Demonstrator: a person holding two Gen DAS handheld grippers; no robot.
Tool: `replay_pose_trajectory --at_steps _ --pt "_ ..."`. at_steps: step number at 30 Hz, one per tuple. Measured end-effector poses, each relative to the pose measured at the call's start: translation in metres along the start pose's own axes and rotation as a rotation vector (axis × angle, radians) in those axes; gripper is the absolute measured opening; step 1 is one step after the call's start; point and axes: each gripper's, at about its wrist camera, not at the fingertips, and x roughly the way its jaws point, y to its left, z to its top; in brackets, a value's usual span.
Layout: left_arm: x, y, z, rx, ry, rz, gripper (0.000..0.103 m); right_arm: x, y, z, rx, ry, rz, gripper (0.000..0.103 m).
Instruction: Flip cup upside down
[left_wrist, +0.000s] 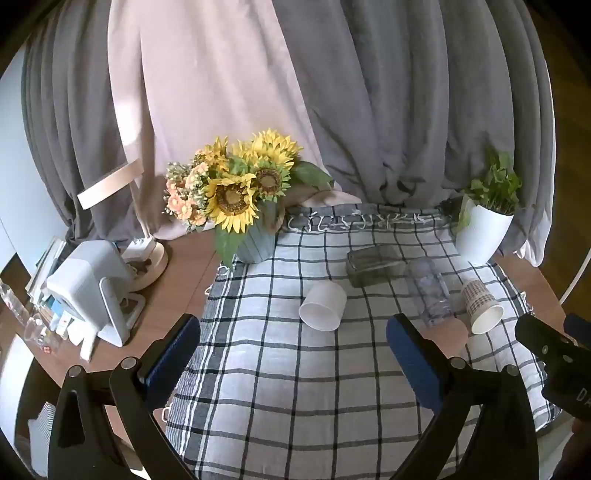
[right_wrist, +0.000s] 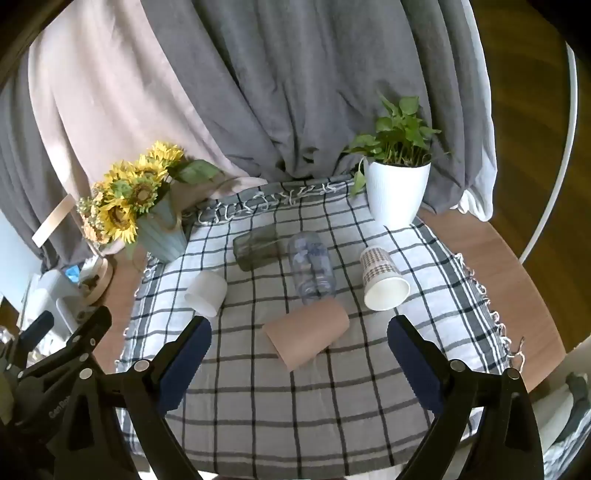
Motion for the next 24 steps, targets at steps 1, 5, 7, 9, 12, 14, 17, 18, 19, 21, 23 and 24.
replay_pose_trajectory --at_steps 1,5,7,9,12,14,17,18,19,21,23,24 --pt "0.000 0.000 0.000 0.000 0.000 -0.001 0.103 -0.001 0.000 0.000 -0.001 0.000 0.000 0.097" --pt "0.000 0.004 0.001 0.001 0.002 -0.006 0.103 -0.002 -0.001 -0.001 -0.003 0.010 -0.008 0.097" --pt "0.001 0.008 0.002 -0.001 0.002 -0.009 0.103 -0.003 -0.002 -0.002 -0.003 0.007 -0.005 0.097" --pt "0.000 0.000 0.001 0.012 -0.005 0.008 0.103 -0.004 -0.003 -0.002 -0.001 0.004 -0.005 0.097" --pt "0.000 -0.001 0.000 0.017 -0.006 0.014 0.103 -0.006 -0.003 -0.003 0.002 0.000 -0.008 0.097" --pt "-0.004 -0.002 0.004 0.016 -0.006 0.011 0.103 -0.005 -0.004 -0.004 0.003 0.000 -0.008 0.097" --pt "-0.006 -0.002 0.004 0.014 -0.006 0.009 0.103 -0.008 -0.003 -0.003 0.001 0.000 -0.001 0.097" --pt "-0.006 -0.003 0.004 0.015 -0.008 0.010 0.103 -0.007 -0.002 -0.003 0.000 0.001 -0.001 0.097" --pt "-0.006 -0.002 0.004 0.014 -0.009 0.011 0.103 -0.008 -0.003 -0.004 0.000 0.001 0.000 0.097" --pt "-0.009 -0.001 0.003 0.014 -0.010 0.011 0.103 -0.009 -0.003 -0.004 -0.002 0.001 -0.003 0.097" --pt "-0.009 -0.001 0.003 0.011 -0.010 0.007 0.103 -0.010 -0.004 -0.004 -0.002 0.002 -0.002 0.097" --pt "-0.009 -0.001 0.003 0.011 -0.009 0.007 0.103 -0.009 -0.003 -0.005 -0.003 0.000 -0.003 0.097"
